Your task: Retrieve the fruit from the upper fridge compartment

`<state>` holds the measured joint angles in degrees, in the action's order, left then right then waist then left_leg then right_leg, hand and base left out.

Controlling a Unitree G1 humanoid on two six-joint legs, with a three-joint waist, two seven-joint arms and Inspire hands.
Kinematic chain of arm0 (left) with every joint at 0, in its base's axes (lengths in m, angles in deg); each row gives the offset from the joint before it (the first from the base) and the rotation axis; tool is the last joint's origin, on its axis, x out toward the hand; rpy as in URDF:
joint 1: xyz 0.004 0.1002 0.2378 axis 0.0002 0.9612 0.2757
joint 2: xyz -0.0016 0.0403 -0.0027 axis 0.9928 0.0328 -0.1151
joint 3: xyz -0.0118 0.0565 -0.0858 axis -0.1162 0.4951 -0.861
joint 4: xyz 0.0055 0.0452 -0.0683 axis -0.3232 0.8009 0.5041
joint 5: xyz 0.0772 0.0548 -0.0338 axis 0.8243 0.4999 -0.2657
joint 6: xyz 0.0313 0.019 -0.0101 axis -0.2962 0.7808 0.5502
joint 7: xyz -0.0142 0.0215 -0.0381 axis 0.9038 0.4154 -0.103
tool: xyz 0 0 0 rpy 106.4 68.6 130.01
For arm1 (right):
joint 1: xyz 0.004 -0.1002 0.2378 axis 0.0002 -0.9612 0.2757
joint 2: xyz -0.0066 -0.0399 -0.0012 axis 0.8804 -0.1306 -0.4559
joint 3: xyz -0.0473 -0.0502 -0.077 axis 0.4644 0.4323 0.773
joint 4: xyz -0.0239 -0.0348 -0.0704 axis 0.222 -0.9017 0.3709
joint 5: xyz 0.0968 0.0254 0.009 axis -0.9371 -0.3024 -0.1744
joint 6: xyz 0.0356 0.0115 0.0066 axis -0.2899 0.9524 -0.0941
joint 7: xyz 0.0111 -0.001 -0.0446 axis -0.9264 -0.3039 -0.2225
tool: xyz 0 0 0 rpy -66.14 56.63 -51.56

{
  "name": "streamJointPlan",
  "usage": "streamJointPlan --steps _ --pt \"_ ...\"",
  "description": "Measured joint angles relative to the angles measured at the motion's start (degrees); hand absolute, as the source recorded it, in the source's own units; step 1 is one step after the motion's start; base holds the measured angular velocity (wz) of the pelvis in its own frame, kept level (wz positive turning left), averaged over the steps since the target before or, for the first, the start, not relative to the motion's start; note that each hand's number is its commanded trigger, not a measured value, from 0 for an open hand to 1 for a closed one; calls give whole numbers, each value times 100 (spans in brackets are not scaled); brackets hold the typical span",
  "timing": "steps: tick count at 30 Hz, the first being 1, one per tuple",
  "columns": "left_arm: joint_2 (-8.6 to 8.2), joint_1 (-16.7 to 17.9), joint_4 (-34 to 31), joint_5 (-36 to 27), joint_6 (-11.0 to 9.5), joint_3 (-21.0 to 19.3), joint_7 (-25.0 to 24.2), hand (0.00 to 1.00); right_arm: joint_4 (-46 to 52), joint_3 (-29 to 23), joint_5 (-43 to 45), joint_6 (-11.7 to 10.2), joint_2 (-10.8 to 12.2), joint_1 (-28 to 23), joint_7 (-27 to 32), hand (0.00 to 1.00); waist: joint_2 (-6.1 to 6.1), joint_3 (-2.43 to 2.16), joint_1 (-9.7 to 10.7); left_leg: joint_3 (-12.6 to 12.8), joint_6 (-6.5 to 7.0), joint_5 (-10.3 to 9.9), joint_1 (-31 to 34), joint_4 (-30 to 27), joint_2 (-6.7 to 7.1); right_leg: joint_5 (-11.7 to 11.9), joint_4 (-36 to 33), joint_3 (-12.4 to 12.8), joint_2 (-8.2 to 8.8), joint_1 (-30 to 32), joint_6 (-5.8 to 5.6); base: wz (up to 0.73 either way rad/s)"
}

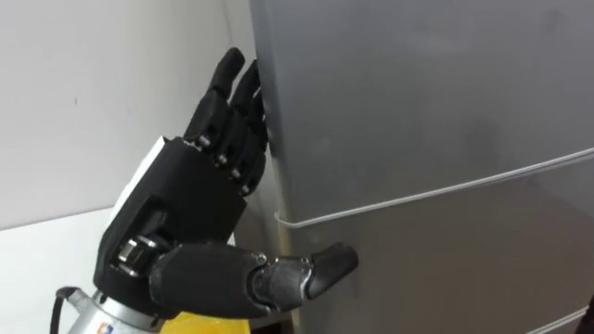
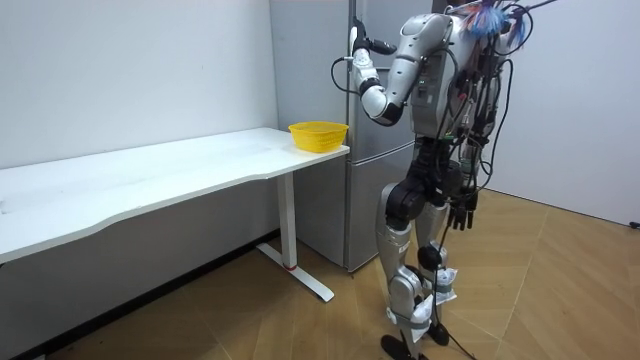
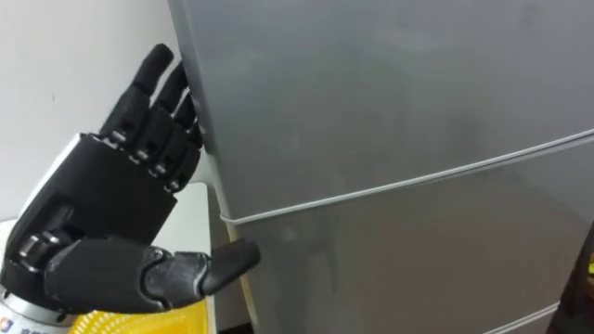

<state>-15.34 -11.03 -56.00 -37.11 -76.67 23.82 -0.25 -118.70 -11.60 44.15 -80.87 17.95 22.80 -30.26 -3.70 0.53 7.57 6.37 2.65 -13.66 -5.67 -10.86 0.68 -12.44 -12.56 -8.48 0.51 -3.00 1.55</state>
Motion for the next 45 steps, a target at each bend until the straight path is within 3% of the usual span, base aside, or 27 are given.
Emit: streamJointPlan --steps 6,7,8,10,15,16,17,18,20,33,45 --pt "-30 1 0 90 45 31 2 0 -8 30 2 7 0 63 31 0 7 -14 -9 -7 0 0 -2 0 2 1 5 2 0 9 -2 0" --pt "-31 1 0 90 62 31 2 16 -16 30 1 10 0 81 33 0 3 -18 -9 -8 0 0 -2 -1 2 2 5 0 -1 9 -2 0" --pt "-32 1 0 90 70 29 3 49 -17 30 8 10 0 93 33 0 -2 -26 -10 -7 0 0 -2 -1 2 2 4 0 -1 8 -2 0" --pt "-31 4 1 90 77 28 2 100 -16 30 20 9 -1 97 33 0 -17 -44 -15 -8 0 0 -5 -1 2 4 3 0 -1 7 -2 0" --pt "-49 20 86 90 77 -124 32 98 -16 30 21 9 -2 96 31 0 -31 -53 -26 -3 0 0 -3 -5 0 5 2 -7 -3 13 0 0" --pt "-49 20 117 90 77 -206 34 61 -16 30 22 10 -5 98 31 0 -32 -53 -30 -3 0 0 -2 -5 0 5 4 -8 -2 13 -1 0" --pt "-53 20 118 90 77 -268 58 54 -16 33 22 9 -6 99 31 0 -32 -53 -31 -3 0 0 -1 -5 1 5 7 -9 -1 13 -2 0" --pt "-55 20 119 90 76 -288 72 12 -14 39 22 10 -5 100 31 0 -33 -54 -31 -4 0 0 0 -5 2 5 5 -9 0 13 -2 0" --pt "-57 20 119 88 57 -310 127 0 -12 65 23 10 -5 100 32 0 -34 -55 -33 -4 0 0 0 -5 3 6 4 -12 3 12 -3 0" --pt "-55 30 119 74 33 -225 118 0 -11 100 21 5 -8 116 14 0 -44 -57 -39 13 0 0 -5 -48 4 14 -7 -10 10 12 -14 0" --pt "-29 95 115 79 33 160 -115 0 -19 260 -132 1 -30 109 20 0 -53 -57 -29 60 2 1 -1 -61 2 41 -9 25 11 14 -23 -1"
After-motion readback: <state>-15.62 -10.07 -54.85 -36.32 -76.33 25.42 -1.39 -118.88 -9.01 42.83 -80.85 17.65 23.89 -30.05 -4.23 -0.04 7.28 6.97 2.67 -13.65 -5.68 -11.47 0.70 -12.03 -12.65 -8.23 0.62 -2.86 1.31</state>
